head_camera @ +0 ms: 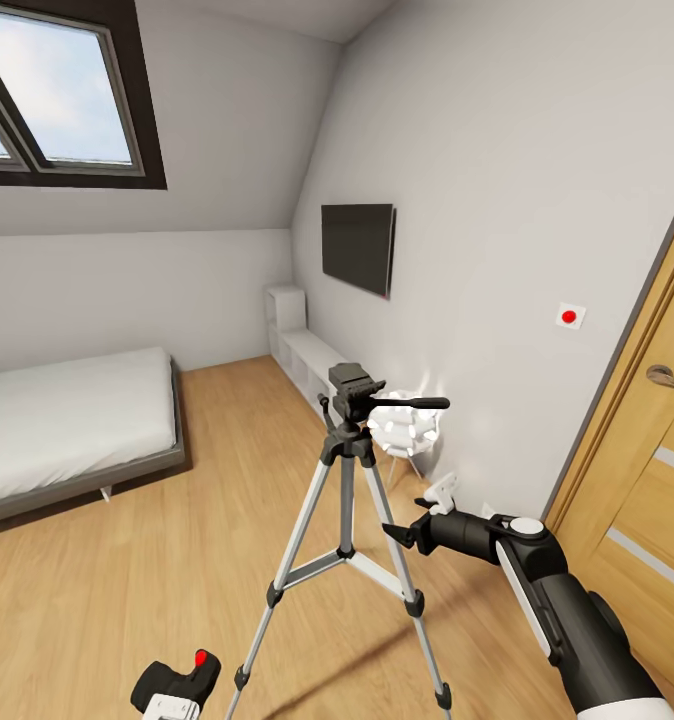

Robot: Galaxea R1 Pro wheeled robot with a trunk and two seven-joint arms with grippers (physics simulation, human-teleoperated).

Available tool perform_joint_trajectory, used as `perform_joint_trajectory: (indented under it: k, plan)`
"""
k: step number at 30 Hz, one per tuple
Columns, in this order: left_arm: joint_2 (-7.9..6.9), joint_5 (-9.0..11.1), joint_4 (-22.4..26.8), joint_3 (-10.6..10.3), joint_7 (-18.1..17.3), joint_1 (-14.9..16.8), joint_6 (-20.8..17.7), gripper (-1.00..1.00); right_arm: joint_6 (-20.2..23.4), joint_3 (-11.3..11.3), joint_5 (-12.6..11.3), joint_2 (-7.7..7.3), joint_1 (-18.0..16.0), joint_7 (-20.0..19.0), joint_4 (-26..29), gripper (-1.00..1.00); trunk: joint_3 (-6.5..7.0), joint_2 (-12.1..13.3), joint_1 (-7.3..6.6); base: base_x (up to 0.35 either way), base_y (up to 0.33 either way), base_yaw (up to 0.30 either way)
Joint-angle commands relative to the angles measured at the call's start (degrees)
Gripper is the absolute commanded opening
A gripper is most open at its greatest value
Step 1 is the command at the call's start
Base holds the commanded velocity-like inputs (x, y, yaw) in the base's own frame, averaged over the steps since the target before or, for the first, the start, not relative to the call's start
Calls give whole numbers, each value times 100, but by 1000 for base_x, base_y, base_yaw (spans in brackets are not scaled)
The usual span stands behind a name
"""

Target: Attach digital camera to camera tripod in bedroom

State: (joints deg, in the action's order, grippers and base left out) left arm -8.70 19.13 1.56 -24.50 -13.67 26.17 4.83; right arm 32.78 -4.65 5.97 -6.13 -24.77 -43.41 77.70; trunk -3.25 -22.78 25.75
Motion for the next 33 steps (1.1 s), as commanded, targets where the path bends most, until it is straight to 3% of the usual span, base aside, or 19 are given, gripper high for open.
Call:
perform_joint_trajectory:
  k: [1, 18, 24, 27, 29, 33]
  plan:
    - [-1, 52, -6, -45, -21, 5, 18, -100, 9, -1, 61, -2, -8, -34, 5, 100, -13, -13, 4, 0, 0, 0]
    - [-77, 38, 58, -9, -43, 5, -5, -100, 1, -1, 54, 6, -45, -35, 8, 100, -13, -13, 4, 0, 0, 0]
    - [-300, 66, 118, 83, -83, 9, -13, -100, -2, -1, 54, 5, -45, -38, 8, 100, -13, -13, 4, 0, 0, 0]
    - [-409, 129, 317, 266, -101, 10, -46, -100, -8, -1, 54, 6, -44, -43, 8, 100, -13, -13, 4, 0, 0, 0]
    - [-517, 173, 621, 439, -107, 11, -341, -100, -15, -1, 50, 7, -45, -52, 8, 100, -13, -13, 4, 0, 0, 0]
    - [-609, 178, 1062, 485, -111, 11, -757, -100, -17, -1, 51, 6, -46, -76, 8, 100, -13, -13, 4, 0, 0, 0]
